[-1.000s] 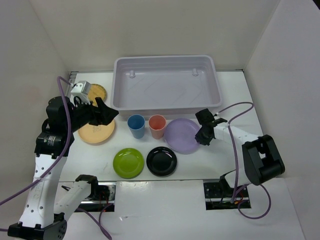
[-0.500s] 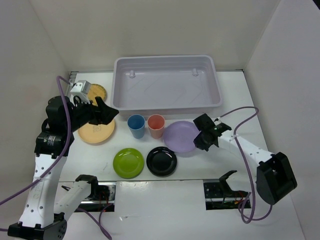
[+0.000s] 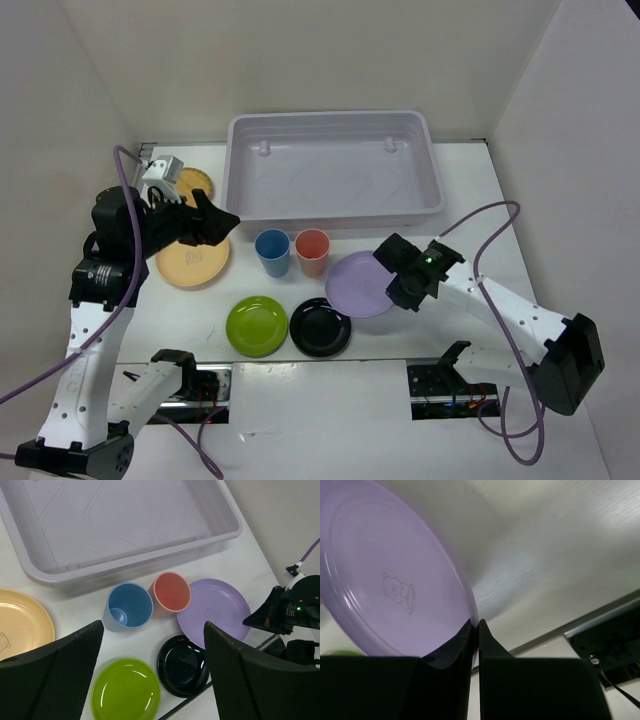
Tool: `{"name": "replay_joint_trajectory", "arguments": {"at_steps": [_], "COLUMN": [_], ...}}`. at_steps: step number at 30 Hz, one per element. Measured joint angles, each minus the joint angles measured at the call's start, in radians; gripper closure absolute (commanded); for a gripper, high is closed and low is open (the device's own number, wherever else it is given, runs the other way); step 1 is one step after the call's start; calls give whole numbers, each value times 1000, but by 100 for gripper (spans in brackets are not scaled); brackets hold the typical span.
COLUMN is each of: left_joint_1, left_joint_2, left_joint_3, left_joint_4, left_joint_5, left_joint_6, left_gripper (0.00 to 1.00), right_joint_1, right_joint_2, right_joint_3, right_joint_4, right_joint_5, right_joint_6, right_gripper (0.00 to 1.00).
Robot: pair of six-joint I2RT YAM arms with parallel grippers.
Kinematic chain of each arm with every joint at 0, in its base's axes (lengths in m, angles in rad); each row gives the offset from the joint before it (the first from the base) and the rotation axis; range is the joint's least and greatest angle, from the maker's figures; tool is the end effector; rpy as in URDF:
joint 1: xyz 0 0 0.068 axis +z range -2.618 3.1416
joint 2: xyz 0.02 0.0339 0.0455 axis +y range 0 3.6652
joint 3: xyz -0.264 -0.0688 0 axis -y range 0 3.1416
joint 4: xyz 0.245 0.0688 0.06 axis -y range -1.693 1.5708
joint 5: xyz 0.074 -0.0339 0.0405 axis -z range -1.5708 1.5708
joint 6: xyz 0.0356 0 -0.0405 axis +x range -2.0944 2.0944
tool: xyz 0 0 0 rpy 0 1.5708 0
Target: Place the mixed dishes into the plastic bin
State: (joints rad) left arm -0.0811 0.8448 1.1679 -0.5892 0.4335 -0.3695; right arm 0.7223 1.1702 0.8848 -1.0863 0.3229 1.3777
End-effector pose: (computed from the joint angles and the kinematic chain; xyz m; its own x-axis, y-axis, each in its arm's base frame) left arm 0.1588 -0.0279 0.4177 -0.4169 -0.2949 -0.8598 0.3506 0.8205 -0.4514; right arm 0.1503 0.1174 0.2396 -0.7102 0.6146 -0.3432 0.6105 0.7805 0.1344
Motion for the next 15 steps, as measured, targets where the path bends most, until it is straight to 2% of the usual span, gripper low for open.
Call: {"name": "replay_joint_trajectory", "arguments": {"at_steps": [6,15], "left_joint_1": [0,0], "left_joint_2": [5,12], "left_joint_3": [0,0], "left_joint_4": [8,21], "left_joint_5": [24,41], "left_joint_6": [0,-1], "left_gripper": [12,12], "right_joint_1": [0,0], "right_joint_2": [-90,-243], "right_joint_3": [52,117], "right_joint_4": [-126,-187], "right_joint_5": [11,-21], "right_joint_6": [14,0], "right_gripper": [100,100]}}
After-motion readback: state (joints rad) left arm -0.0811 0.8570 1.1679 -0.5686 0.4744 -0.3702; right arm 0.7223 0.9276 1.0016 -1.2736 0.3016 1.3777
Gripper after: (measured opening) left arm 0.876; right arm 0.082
